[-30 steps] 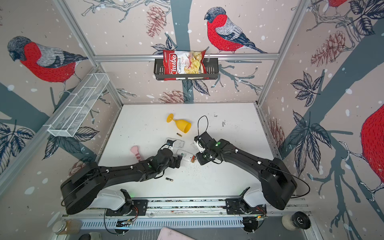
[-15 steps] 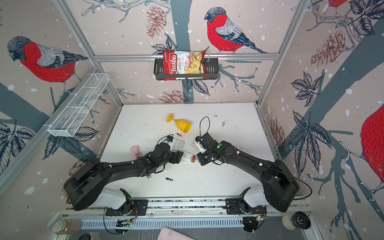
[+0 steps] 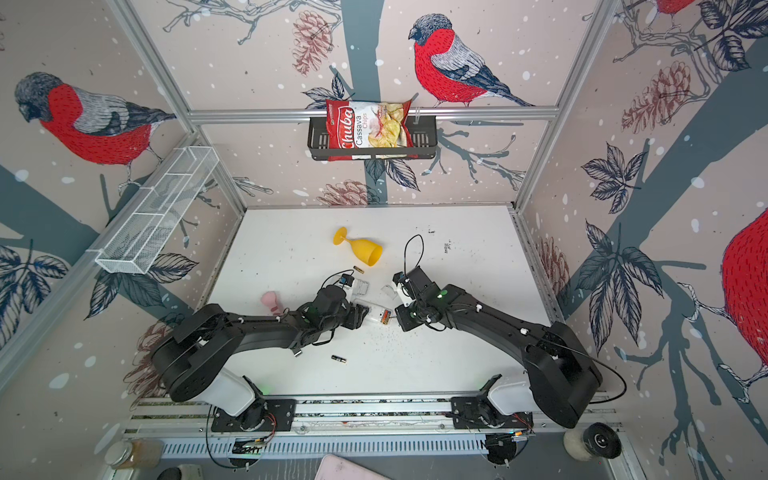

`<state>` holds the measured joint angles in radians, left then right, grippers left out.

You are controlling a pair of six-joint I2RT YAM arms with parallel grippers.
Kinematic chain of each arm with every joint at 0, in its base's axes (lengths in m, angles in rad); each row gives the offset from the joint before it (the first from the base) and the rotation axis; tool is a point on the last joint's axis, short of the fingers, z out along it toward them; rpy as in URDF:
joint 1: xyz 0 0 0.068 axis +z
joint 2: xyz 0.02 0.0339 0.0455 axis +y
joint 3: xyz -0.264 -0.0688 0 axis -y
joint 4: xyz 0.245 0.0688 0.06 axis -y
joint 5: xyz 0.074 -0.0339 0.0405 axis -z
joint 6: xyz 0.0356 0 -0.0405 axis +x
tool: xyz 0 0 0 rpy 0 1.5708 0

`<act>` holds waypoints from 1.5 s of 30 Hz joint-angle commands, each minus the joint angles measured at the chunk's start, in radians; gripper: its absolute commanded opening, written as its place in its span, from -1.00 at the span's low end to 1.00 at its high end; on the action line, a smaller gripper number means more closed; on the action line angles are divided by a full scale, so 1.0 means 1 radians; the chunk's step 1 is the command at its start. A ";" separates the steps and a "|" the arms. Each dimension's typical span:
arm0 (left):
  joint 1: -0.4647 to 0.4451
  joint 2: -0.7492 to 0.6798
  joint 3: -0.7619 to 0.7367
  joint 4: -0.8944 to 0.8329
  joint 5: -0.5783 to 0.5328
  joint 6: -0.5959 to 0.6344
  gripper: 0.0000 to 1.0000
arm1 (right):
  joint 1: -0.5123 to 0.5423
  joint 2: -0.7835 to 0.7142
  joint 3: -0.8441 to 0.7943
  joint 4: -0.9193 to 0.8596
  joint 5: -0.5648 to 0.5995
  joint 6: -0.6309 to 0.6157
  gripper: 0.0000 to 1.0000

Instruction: Unload the batteries from the remote control

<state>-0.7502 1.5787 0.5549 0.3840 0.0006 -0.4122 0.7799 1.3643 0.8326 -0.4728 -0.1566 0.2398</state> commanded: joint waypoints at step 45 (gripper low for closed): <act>0.008 0.027 0.013 0.035 0.059 -0.007 0.09 | 0.020 -0.032 -0.002 0.085 -0.052 0.011 -1.00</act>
<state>-0.7418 1.6039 0.5632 0.3985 -0.0105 -0.4156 0.7959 1.3361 0.8192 -0.4625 -0.1574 0.2626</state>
